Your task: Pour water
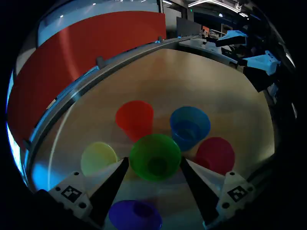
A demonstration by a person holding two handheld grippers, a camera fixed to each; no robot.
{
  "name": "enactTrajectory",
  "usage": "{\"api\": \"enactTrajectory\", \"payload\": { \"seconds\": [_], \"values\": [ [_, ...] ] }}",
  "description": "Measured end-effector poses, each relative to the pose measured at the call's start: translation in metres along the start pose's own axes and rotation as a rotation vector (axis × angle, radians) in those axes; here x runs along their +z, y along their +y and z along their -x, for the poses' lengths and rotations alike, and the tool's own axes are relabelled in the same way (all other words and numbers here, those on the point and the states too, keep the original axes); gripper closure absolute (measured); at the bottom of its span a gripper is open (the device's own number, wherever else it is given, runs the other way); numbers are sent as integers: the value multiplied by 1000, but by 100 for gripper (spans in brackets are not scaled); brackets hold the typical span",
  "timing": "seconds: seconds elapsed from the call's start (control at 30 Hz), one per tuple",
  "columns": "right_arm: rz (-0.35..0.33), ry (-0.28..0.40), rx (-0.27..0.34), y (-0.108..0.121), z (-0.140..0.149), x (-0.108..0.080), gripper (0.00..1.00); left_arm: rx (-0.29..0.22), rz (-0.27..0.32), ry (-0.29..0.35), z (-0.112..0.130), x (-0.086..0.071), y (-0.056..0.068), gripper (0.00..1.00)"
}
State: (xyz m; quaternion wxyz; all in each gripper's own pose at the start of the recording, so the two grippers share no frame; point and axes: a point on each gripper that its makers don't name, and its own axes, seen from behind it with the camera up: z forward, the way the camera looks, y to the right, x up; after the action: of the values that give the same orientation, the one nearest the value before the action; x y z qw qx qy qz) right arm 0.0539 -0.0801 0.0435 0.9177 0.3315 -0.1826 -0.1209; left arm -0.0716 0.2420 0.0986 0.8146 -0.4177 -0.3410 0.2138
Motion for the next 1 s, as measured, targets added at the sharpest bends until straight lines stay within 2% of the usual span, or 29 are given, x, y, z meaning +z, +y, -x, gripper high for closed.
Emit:
{"api": "enactTrajectory", "payload": {
  "seconds": [0.43,0.6,1.0],
  "values": [
    [5,-3,-1,3,3,-1,0,3,-10,-3,-4,7,0,1],
    [5,-3,0,3,3,-1,0,5,-17,-12,-2,8,0,8],
    [8,1,6,3,3,-1,0,31,-35,7,-6,2,-3,11]
  ]
}}
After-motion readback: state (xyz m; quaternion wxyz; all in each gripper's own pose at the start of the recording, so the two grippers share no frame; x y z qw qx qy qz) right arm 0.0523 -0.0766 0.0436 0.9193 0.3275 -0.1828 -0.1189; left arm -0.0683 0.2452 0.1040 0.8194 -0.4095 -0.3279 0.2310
